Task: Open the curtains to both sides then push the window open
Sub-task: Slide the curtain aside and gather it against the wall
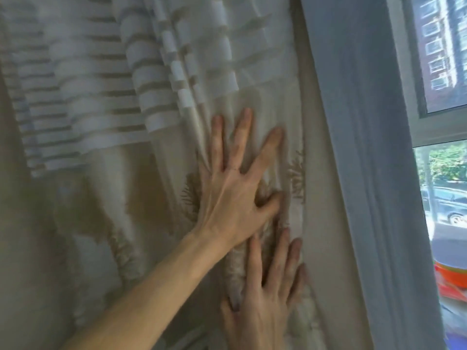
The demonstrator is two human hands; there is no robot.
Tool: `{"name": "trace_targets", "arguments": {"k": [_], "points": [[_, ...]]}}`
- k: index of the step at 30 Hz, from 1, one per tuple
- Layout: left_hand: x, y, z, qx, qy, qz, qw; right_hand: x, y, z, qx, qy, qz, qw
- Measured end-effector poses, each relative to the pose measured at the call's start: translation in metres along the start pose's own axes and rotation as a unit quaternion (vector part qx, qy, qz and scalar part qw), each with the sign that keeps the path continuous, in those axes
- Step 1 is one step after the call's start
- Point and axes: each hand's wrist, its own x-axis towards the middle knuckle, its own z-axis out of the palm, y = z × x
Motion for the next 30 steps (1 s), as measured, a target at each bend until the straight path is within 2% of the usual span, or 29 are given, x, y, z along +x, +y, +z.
{"name": "trace_targets", "arguments": {"k": [4,8,13,17,20,23,28,30], "points": [[-0.006,-0.018,0.001,-0.028,0.007,0.002,1.0,-0.003,-0.01,0.029,0.061,0.022,-0.046,0.997],[-0.021,-0.062,0.0,0.015,0.014,-0.053,0.998,-0.004,-0.033,0.066,0.139,-0.017,-0.07,0.988],[-0.049,-0.152,-0.007,0.077,-0.004,-0.089,0.993,-0.011,-0.097,0.11,0.248,-0.087,-0.061,0.963],[-0.066,-0.205,-0.025,0.123,-0.033,-0.096,0.987,-0.021,-0.144,0.147,0.289,-0.153,-0.073,0.942],[-0.075,-0.234,-0.041,0.118,-0.044,-0.157,0.98,-0.025,-0.175,0.164,0.306,-0.202,-0.089,0.926],[-0.086,-0.258,-0.05,0.17,-0.062,-0.158,0.971,-0.023,-0.197,0.174,0.308,-0.255,-0.11,0.91],[-0.101,-0.276,-0.065,0.212,-0.082,-0.161,0.96,-0.031,-0.212,0.174,0.314,-0.307,-0.121,0.89],[-0.105,-0.272,-0.074,0.223,-0.093,-0.154,0.958,-0.04,-0.214,0.171,0.316,-0.297,-0.118,0.893]]}}
